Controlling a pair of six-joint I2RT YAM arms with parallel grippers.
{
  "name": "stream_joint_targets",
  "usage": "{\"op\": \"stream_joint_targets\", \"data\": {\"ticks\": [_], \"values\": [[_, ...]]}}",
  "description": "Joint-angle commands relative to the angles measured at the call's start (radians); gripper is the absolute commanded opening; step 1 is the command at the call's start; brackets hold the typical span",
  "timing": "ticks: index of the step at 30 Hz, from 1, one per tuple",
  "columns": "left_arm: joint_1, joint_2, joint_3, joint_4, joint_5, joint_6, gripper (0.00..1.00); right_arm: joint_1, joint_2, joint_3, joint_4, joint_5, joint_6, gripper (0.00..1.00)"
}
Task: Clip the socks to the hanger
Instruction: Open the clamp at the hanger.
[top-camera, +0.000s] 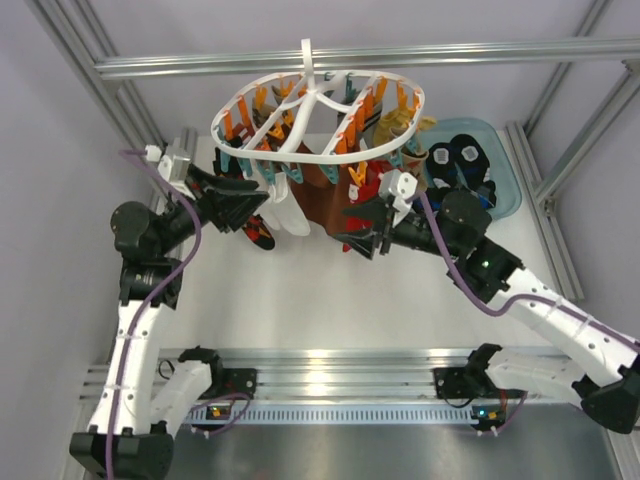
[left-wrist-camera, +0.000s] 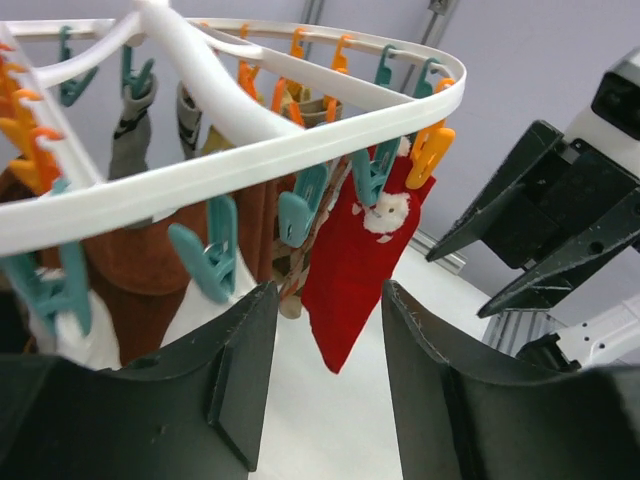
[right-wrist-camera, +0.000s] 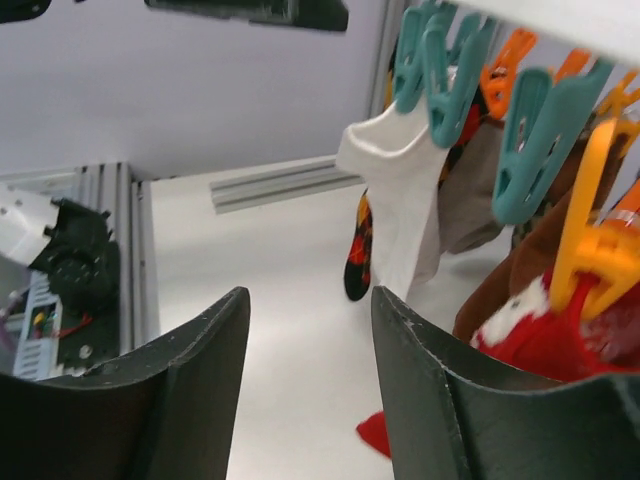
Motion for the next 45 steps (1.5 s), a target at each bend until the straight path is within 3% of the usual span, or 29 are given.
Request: {"op": "stream_joint_targets", "data": {"ticks": [1, 7, 9, 11, 14, 31, 38, 45], "values": [[-0.099, 0.051, 0.097, 0.047, -0.053, 0.112, 0.50, 0.046, 0.062, 0.105, 0.208, 0.137, 0.029, 0.50], [-0.270, 0.117, 0.162, -0.054, -0.252, 0.256, 0.48, 0.085, 0.147, 0.127, 0.289, 0.258, 0.041, 0.41], [-0.331, 0.123, 0.169, -0.076, -0.381, 0.275, 0.47, 0.093, 0.164, 0.130, 0.299, 0.321, 0.038, 0.41], [-0.353, 0.127, 0.171, -0.094, -0.497, 0.243, 0.47, 0.100, 0.179, 0.139, 0.309, 0.381, 0.040, 0.40], [-0.356, 0.140, 0.186, -0.131, -0.555, 0.181, 0.47, 0.108, 0.193, 0.150, 0.319, 0.410, 0.035, 0.41], [-0.409, 0.178, 0.202, -0.185, -0.677, 0.105, 0.47, 0.122, 0.228, 0.158, 0.337, 0.381, -0.002, 0.44], [-0.416, 0.201, 0.221, -0.185, -0.696, 0.100, 0.39, 0.126, 0.251, 0.170, 0.339, 0.361, -0.019, 0.47], [-0.416, 0.187, 0.228, -0.223, -0.696, 0.141, 0.17, 0.125, 0.291, 0.193, 0.365, 0.352, -0.037, 0.56]]}}
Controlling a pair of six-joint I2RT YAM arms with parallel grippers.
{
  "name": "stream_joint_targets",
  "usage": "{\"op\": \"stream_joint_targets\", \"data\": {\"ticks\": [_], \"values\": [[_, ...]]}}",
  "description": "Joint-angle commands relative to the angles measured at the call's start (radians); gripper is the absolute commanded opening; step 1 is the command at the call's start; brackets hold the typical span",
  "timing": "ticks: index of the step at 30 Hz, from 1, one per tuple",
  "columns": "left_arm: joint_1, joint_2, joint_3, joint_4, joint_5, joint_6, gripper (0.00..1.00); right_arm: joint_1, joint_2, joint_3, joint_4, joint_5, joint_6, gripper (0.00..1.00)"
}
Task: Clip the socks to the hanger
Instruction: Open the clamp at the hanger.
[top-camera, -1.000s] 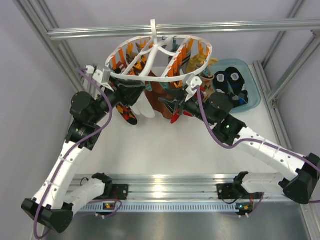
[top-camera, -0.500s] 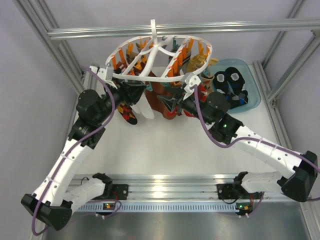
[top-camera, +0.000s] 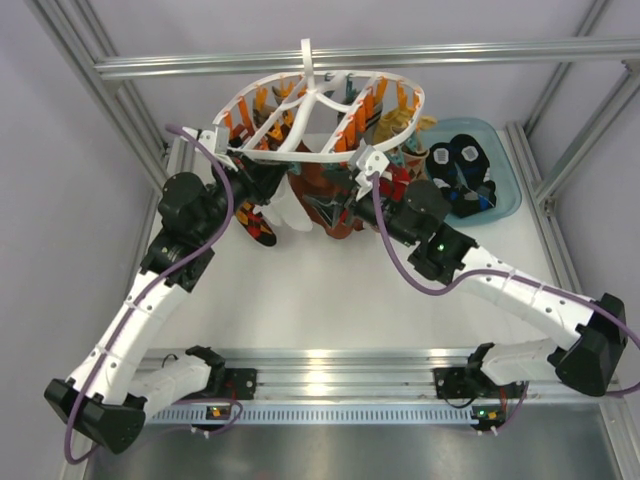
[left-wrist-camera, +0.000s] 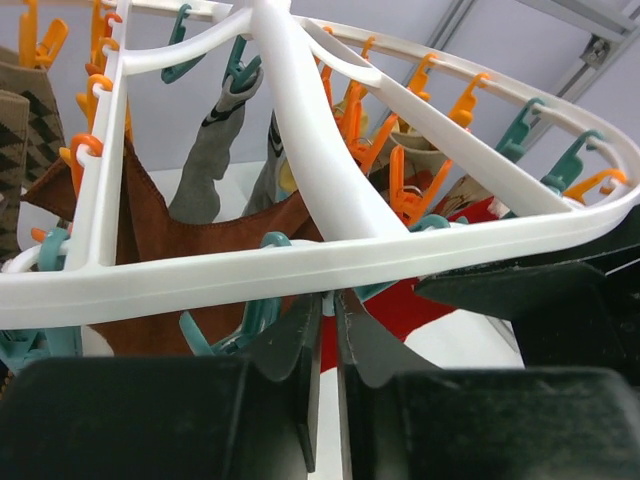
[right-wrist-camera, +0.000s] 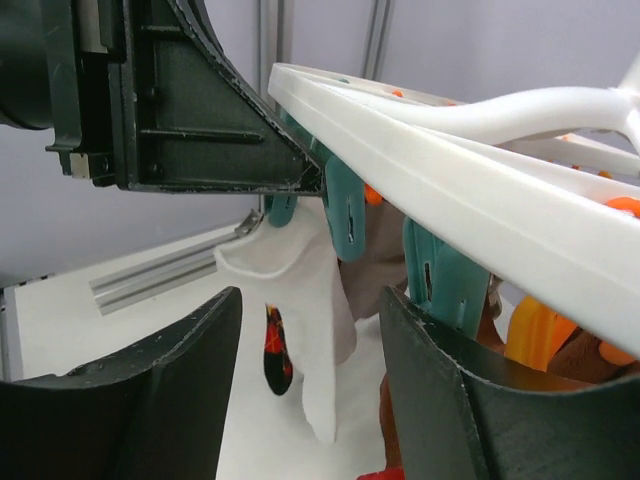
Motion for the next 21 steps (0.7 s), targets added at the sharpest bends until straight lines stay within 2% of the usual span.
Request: {"op": "stream_joint_targets", "data": {"ticks": [1, 4, 9, 15, 21], "values": [[-0.004, -0.021, 0.038, -0.013, -0.011, 0.035, 0.11, 0.018, 0.023, 0.064, 0.082, -0.011, -0.025, 0.58], [-0.004, -0.036, 0.026, -0.014, -0.002, 0.034, 0.03, 0.015, 0.050, 0.086, 0.087, 0.006, -0.030, 0.63], [-0.001, -0.047, 0.028, -0.013, 0.040, 0.020, 0.01, 0.005, 0.078, 0.100, 0.088, -0.002, -0.034, 0.68], [-0.001, -0.054, 0.029, -0.017, 0.072, 0.023, 0.01, -0.006, 0.098, 0.110, 0.111, 0.009, -0.031, 0.68], [-0.002, -0.060, 0.022, -0.011, 0.092, 0.011, 0.00, -0.009, 0.123, 0.127, 0.125, 0.010, -0.008, 0.62]]}}
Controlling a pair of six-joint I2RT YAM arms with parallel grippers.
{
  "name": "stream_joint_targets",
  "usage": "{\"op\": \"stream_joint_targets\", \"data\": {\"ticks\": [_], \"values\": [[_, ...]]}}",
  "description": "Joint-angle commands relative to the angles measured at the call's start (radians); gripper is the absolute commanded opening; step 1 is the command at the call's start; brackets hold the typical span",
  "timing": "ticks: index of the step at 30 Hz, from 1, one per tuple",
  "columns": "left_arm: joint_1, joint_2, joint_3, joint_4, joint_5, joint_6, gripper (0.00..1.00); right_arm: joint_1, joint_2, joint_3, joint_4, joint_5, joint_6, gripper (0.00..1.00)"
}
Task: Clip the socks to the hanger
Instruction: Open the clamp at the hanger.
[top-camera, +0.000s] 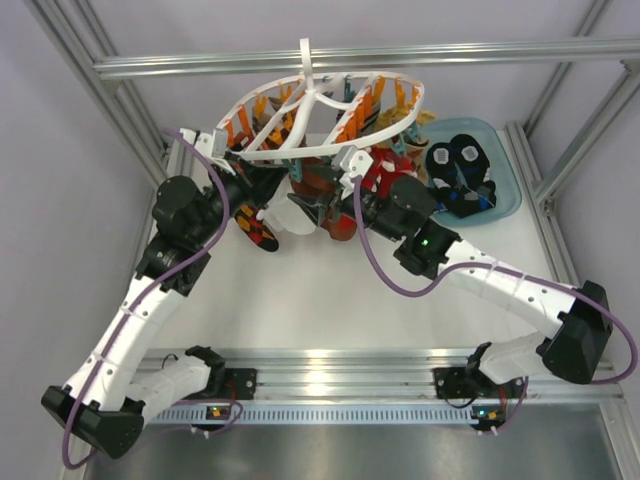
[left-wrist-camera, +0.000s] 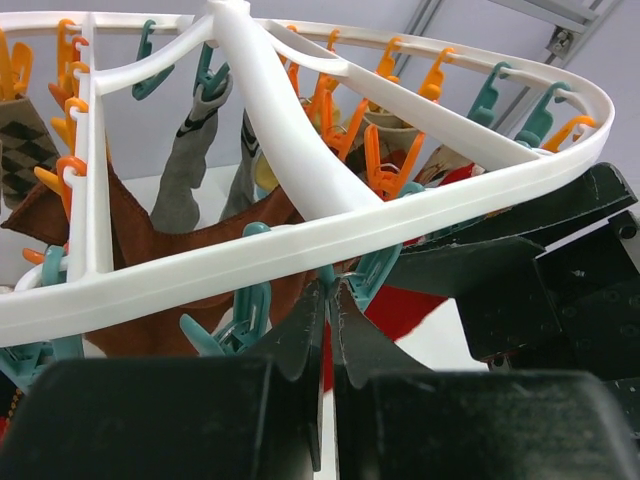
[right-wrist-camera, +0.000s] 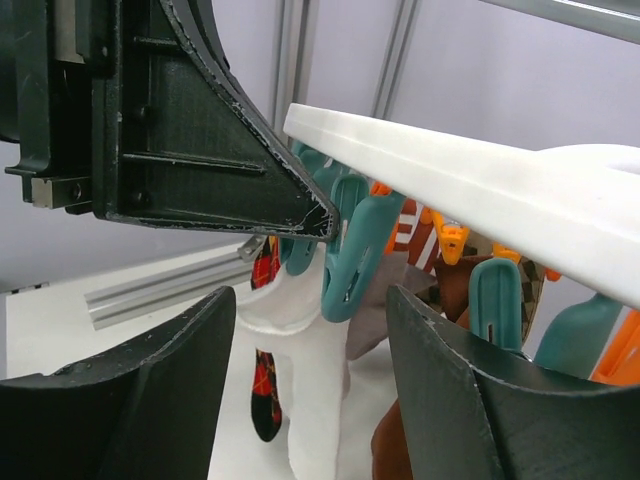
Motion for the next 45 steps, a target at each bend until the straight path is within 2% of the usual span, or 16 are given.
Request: {"op": "stream_joint_targets", "data": {"ticks": [1, 15, 18, 21, 22, 23, 24, 27, 28, 31, 38, 45], "values": [[0.000, -0.031, 0.017, -0.002, 0.040, -0.009, 0.00, -0.028, 0.032, 0.068, 0.053, 0.042, 0.050, 0.61], [0.000, -0.040, 0.000, 0.004, 0.074, -0.022, 0.00, -0.049, 0.068, 0.094, 0.053, 0.062, 0.098, 0.49], [0.000, -0.042, -0.001, 0.002, 0.082, -0.027, 0.00, -0.051, 0.073, 0.102, 0.056, 0.070, 0.104, 0.38], [0.000, -0.042, -0.006, -0.007, 0.088, -0.041, 0.00, -0.051, 0.074, 0.108, 0.050, 0.094, 0.113, 0.17], [0.000, -0.045, -0.007, -0.007, 0.086, -0.050, 0.02, -0.051, 0.074, 0.109, 0.044, 0.108, 0.116, 0.05], [0.002, -0.049, -0.010, -0.008, 0.095, -0.055, 0.04, -0.049, 0.071, 0.111, 0.039, 0.116, 0.119, 0.00], [0.000, -0.056, -0.012, -0.004, 0.114, -0.062, 0.07, -0.051, 0.070, 0.108, 0.029, 0.125, 0.124, 0.00], [0.002, -0.083, -0.012, 0.008, 0.155, -0.055, 0.24, -0.049, 0.052, 0.096, 0.012, 0.139, 0.127, 0.00], [0.002, -0.095, -0.016, 0.007, 0.167, -0.052, 0.35, -0.049, 0.041, 0.088, 0.010, 0.140, 0.129, 0.00], [0.002, -0.120, 0.002, -0.022, 0.190, -0.052, 0.51, -0.043, 0.022, 0.071, -0.008, 0.156, 0.129, 0.00], [0.000, -0.109, 0.013, -0.048, 0.215, -0.088, 0.56, -0.005, 0.002, 0.074, -0.085, 0.156, 0.127, 0.00], [-0.009, -0.065, 0.014, 0.054, 0.203, -0.139, 0.55, 0.061, -0.011, 0.102, -0.171, 0.193, 0.121, 0.00]]}}
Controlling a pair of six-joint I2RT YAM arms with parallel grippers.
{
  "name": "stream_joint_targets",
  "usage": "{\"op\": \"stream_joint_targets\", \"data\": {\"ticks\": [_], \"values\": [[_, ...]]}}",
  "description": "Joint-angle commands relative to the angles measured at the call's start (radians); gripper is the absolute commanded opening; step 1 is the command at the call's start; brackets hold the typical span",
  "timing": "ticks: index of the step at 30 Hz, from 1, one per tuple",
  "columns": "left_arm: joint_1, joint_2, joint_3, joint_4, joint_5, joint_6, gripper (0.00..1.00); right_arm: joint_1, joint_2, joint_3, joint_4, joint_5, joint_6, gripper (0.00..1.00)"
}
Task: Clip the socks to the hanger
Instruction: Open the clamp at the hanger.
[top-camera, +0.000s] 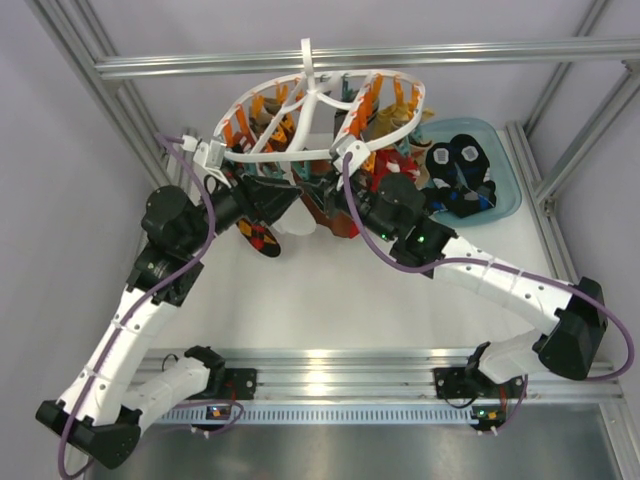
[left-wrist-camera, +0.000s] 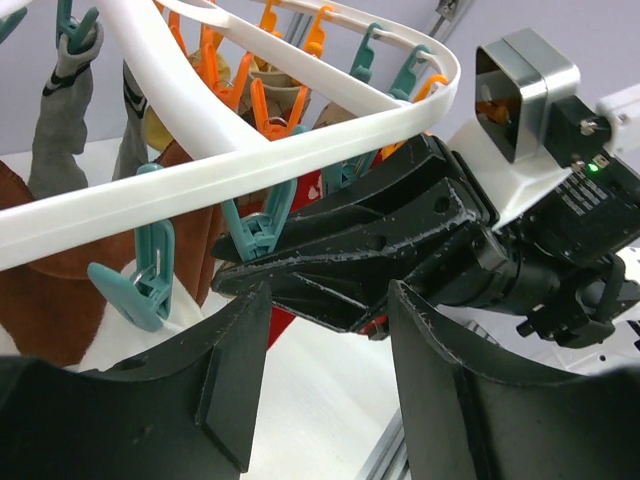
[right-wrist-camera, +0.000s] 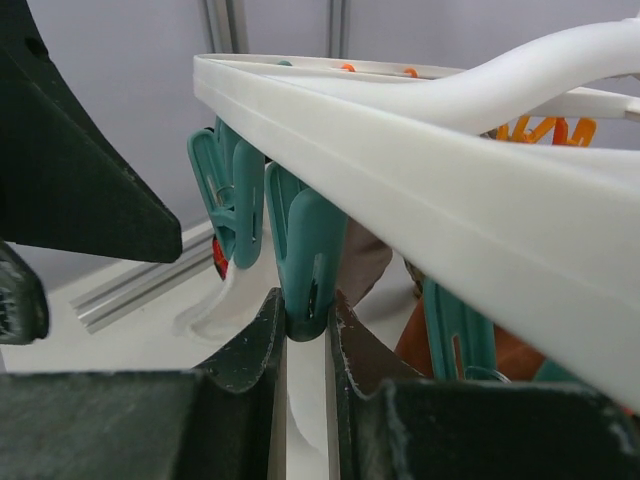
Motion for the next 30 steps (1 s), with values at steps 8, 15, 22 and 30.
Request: {"op": "stream_joint_targets", "data": {"ticks": [8, 15, 22, 30], "values": [[-0.091, 0.051, 0.047, 0.083, -0.247, 0.029, 0.56, 0.068, -0.032, 0.092, -0.105, 0.051, 0.032, 0.00], [-0.129, 0.065, 0.052, 0.103, -0.325, 0.071, 0.66, 0.086, -0.013, 0.104, -0.119, 0.067, 0.034, 0.00], [-0.138, 0.082, 0.056, 0.100, -0.424, 0.098, 0.66, 0.097, -0.010, 0.115, -0.116, 0.073, 0.034, 0.00], [-0.146, 0.108, 0.044, 0.183, -0.402, 0.044, 0.67, 0.111, -0.009, 0.107, -0.120, 0.042, 0.034, 0.00]]}}
